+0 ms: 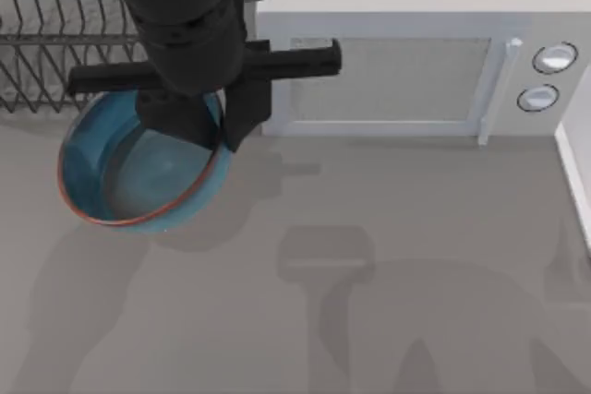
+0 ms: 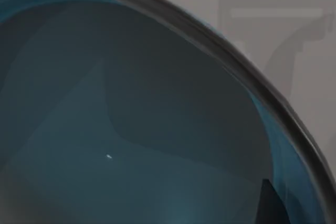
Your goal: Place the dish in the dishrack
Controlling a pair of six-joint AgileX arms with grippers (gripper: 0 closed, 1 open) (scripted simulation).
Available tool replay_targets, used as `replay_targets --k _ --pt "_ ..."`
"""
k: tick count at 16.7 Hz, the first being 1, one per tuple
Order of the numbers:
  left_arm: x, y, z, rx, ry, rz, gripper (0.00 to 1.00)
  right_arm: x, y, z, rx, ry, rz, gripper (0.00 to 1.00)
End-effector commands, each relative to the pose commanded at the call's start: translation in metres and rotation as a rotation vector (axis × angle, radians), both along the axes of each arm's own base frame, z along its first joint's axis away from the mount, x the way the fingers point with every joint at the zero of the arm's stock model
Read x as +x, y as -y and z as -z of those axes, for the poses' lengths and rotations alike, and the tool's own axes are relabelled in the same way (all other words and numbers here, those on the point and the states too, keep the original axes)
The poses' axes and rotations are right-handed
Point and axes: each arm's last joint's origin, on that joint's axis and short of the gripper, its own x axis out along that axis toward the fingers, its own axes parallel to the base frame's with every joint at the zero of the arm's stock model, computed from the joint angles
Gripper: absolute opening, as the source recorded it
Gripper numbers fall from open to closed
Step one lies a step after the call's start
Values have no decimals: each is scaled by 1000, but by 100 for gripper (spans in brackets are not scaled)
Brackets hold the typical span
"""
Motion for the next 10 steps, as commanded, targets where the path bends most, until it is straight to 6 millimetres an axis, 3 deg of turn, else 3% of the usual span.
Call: replay_targets --k 6,10 --pt "15 -89 -28 -213 397 -53 0 0 0 0 0 0 0 100" --pt "4 -156 -45 -232 796 -70 0 0 0 0 0 0 0 100"
